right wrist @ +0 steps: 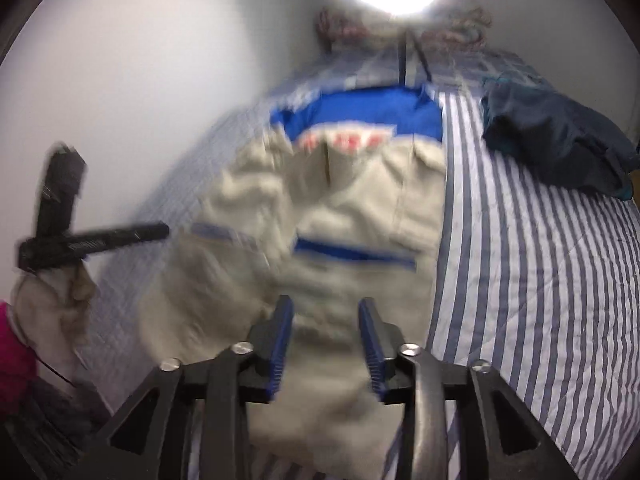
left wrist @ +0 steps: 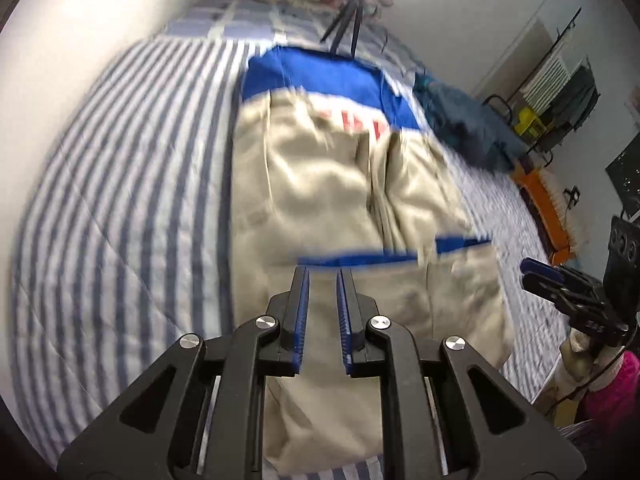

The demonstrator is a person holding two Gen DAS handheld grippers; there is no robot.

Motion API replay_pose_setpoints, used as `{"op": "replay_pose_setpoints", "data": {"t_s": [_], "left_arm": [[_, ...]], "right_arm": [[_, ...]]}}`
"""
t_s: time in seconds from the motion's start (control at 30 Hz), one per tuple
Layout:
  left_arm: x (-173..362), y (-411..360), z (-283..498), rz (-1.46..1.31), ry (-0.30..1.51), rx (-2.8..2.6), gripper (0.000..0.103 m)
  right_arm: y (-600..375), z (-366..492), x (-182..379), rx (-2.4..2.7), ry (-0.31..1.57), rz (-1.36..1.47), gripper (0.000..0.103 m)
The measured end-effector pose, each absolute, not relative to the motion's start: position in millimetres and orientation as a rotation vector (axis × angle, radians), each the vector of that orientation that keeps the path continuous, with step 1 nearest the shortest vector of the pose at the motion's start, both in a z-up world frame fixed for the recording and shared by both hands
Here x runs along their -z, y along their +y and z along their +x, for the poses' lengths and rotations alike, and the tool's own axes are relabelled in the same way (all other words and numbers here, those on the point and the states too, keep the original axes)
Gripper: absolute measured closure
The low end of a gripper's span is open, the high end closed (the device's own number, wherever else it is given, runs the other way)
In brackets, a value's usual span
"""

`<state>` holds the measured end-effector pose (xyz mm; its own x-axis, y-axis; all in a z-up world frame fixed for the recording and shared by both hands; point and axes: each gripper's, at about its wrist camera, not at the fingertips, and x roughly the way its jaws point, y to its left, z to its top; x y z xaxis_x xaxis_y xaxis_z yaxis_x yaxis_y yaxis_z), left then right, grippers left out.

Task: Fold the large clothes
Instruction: 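Release the hem and pull both grippers back from the folded jacket, then grasp the blue collar end with both grippers and lift it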

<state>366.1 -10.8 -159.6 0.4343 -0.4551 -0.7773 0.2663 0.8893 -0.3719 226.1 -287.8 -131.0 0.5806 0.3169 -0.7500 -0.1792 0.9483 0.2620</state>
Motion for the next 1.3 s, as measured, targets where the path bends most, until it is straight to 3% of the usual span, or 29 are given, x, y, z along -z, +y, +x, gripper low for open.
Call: {"op": "replay_pose_setpoints", "data": {"t_s": [0.23, 0.3, 0.37, 0.7, 0.9, 0.93, 0.97, 1.1, 1.3], "left_arm": [[143, 2, 415, -0.213, 0.985, 0.476, 0.09], [146, 1, 432, -0.22, 0.98, 0.479, 0.074], [150, 1, 448, -0.232, 0.97, 0.488, 0.069], [188, 7, 530, -0.341, 0.961, 0.535, 0.069], [206, 9, 558, -0.425, 0.968, 0.578, 0.069], [209, 8, 559, -0.425, 0.972, 0.589, 0.069], [212, 8, 559, -0.425, 0.978, 0.595, 0.069], [222, 2, 558, -0.404, 0.992, 0.624, 0.069], [227, -5, 561, -0.401, 0.98, 0.672, 0.068]], "right_arm": [[-290, 284, 85, -0.373, 0.868, 0.196, 0.071], [-286, 310, 78, -0.393, 0.864, 0.173, 0.072], [-282, 335, 76, -0.42, 0.871, 0.173, 0.074], [-237, 483, 125, -0.498, 0.947, 0.187, 0.081], [-214, 553, 161, -0.548, 0.995, 0.223, 0.08], [-211, 563, 168, -0.541, 1.003, 0.22, 0.076], [-210, 573, 174, -0.528, 1.012, 0.225, 0.065], [-214, 615, 200, -0.524, 1.051, 0.341, 0.064], [-186, 656, 220, -0.561, 1.073, 0.252, 0.083]]}}
